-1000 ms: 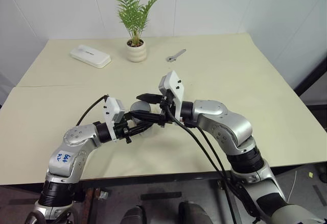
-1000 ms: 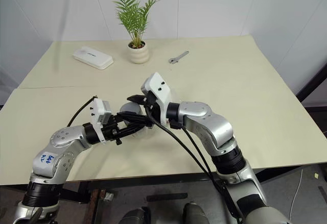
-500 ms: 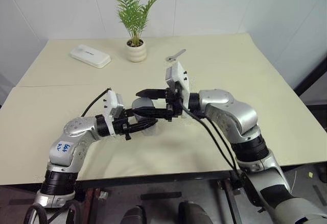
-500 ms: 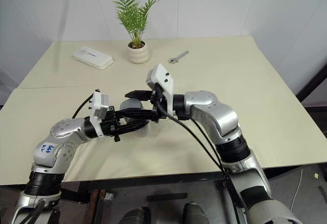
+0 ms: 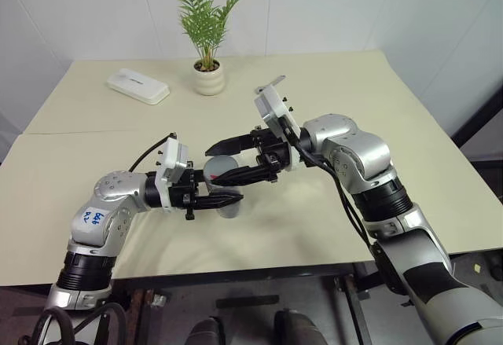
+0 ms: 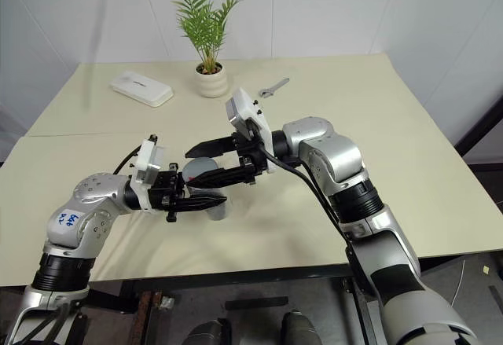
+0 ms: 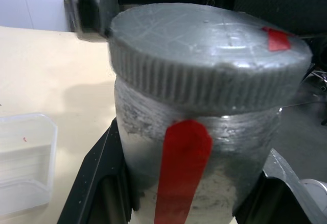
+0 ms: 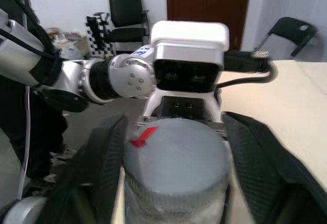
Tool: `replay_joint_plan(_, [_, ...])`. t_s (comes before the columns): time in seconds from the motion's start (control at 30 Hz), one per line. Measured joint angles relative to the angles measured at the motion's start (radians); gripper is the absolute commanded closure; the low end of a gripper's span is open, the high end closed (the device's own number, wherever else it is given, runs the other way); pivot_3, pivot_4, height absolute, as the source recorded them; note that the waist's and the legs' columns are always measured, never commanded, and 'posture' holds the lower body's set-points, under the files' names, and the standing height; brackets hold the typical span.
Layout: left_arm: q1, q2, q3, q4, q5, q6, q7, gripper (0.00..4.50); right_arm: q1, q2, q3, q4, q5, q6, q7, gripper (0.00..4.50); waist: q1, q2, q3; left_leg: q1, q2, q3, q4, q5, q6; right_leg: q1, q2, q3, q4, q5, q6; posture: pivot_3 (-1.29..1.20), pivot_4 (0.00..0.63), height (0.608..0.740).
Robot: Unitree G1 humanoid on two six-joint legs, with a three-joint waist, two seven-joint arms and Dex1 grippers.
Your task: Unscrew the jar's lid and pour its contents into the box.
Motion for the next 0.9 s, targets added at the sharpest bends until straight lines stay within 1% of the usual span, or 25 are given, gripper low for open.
replay_joint_plan(0.03, [0.008,0.005,0.006,-0.001,-0.005,0.000,-0.002,2.59,-0.001,0.001,-0.021,0.011,-0.002,0.000,-0.018,0.02,0.000,0.000,0.000,0.000,0.000,0.000,0.000,0.000,0.000,0.000,0.000,0.000,0.000,0.000,0.000,0.00,0.150,0.740])
replay_joint_plan(0.2, [0.021,0.012,0.015,-0.006,-0.007,0.000,0.007,2.59,-0.004,0.006,-0.080,0.007,0.005,0.006,-0.051,0.02,0.000,0.000,0.000,0.000,0.000,0.000,-0.001,0.000,0.000,0.000,-0.002,0.000,0.000,0.000,0.000,0.00,0.150,0.740])
replay_joint_plan(0.37, [0.025,0.022,0.034,-0.006,-0.005,-0.003,0.039,2.59,0.011,0.012,-0.088,-0.104,0.026,0.053,-0.078,0.02,0.000,0.000,0.000,0.000,0.001,0.000,-0.003,0.000,-0.001,-0.002,-0.005,0.000,0.000,-0.001,-0.001,0.00,0.150,0.740])
replay_joint_plan(0.5, [0.025,0.024,0.038,-0.006,-0.002,-0.008,0.066,2.59,0.069,0.059,-0.040,-0.191,0.011,0.093,-0.168,0.02,-0.001,0.000,0.000,0.000,0.001,0.001,-0.003,0.000,-0.002,-0.002,-0.005,0.000,0.000,-0.001,-0.001,0.00,0.150,0.740])
replay_joint_plan(0.63, [0.025,0.024,0.031,-0.009,-0.002,-0.008,0.080,2.59,0.086,0.096,0.012,-0.202,-0.045,0.097,-0.250,0.02,0.000,0.000,0.000,0.000,0.000,0.001,-0.003,0.000,-0.002,-0.003,-0.003,0.000,0.001,-0.001,-0.001,0.00,0.150,0.740])
replay_joint_plan(0.9, [0.024,0.024,0.023,-0.023,-0.003,0.004,0.097,2.59,0.080,0.136,0.029,-0.167,-0.095,0.087,-0.302,0.02,-0.001,0.000,0.000,-0.001,0.000,0.001,-0.003,0.000,-0.002,-0.003,-0.001,0.001,0.001,-0.001,-0.001,0.00,0.150,0.740])
